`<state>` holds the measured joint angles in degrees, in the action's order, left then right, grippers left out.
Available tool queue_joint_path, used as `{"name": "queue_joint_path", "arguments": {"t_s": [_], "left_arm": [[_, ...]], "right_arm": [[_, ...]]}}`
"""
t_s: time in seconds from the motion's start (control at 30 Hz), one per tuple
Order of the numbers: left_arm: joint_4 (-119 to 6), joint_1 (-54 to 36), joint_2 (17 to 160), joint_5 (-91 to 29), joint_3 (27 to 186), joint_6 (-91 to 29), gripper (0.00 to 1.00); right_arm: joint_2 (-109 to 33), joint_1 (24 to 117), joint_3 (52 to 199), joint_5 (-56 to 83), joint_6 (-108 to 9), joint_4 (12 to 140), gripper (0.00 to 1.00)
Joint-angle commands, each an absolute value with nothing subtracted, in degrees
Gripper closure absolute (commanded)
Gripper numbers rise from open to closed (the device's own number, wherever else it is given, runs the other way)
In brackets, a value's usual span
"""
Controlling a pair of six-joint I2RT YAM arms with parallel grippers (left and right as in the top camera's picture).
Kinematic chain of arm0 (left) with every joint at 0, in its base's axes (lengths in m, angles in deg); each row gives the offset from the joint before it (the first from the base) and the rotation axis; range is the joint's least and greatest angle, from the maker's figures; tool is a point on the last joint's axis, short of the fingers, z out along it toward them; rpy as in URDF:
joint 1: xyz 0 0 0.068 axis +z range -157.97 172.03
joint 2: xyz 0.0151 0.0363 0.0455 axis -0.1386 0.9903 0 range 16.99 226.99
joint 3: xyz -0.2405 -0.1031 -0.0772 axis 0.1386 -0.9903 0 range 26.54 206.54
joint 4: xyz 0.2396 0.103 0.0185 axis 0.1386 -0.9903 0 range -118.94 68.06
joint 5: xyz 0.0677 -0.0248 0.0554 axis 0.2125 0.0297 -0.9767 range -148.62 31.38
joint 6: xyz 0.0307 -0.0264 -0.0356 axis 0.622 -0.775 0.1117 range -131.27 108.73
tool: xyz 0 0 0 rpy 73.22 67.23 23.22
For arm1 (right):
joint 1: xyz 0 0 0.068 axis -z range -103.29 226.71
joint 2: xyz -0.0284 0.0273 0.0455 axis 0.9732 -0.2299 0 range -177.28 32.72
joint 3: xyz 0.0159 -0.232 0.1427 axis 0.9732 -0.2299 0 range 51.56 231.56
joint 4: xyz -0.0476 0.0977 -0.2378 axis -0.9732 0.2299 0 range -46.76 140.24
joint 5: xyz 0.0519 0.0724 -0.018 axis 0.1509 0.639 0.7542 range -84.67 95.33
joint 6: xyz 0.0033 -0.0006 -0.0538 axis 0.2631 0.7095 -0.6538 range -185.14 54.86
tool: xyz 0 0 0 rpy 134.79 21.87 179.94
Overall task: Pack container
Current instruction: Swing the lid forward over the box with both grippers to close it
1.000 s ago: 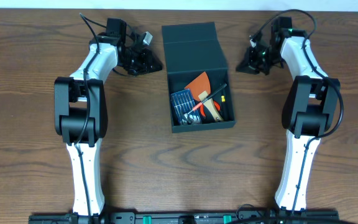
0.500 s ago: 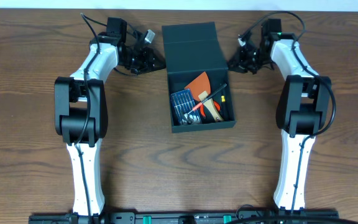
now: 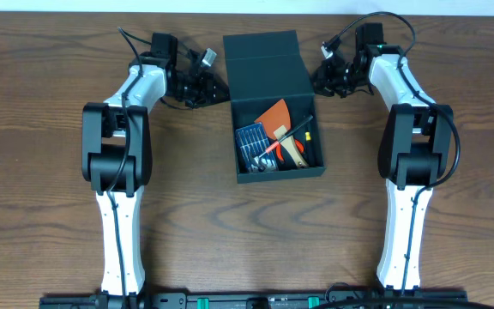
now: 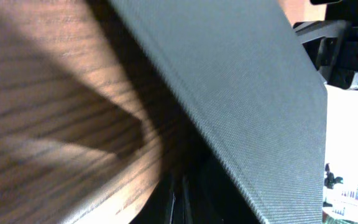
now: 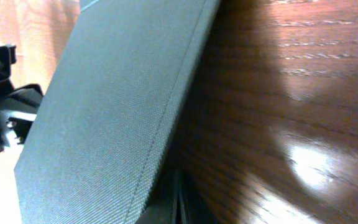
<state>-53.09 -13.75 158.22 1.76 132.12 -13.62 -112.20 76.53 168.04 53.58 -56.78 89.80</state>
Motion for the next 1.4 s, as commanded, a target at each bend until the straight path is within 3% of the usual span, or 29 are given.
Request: {"name": "queue_joint_path", "arguments": {"t_s": [0.0, 0.47, 1.37], "left_arm": [[-51.15, -13.70, 158.44, 6.53, 132.84, -13.36, 0.94], [-38.49, -13.77, 158.44, 13.37, 132.86, -22.82, 0.94], [-39.10, -13.77, 150.97, 14.24, 134.46, -24.49, 0.94]], "right_arm": [[-113.27, 76.24, 168.96, 57.30, -57.96, 89.30, 0.99], [-113.27, 76.18, 173.70, 61.34, -58.42, 89.32, 0.99], [-113.21, 75.85, 183.26, 61.34, -60.08, 96.89, 0.99]]}}
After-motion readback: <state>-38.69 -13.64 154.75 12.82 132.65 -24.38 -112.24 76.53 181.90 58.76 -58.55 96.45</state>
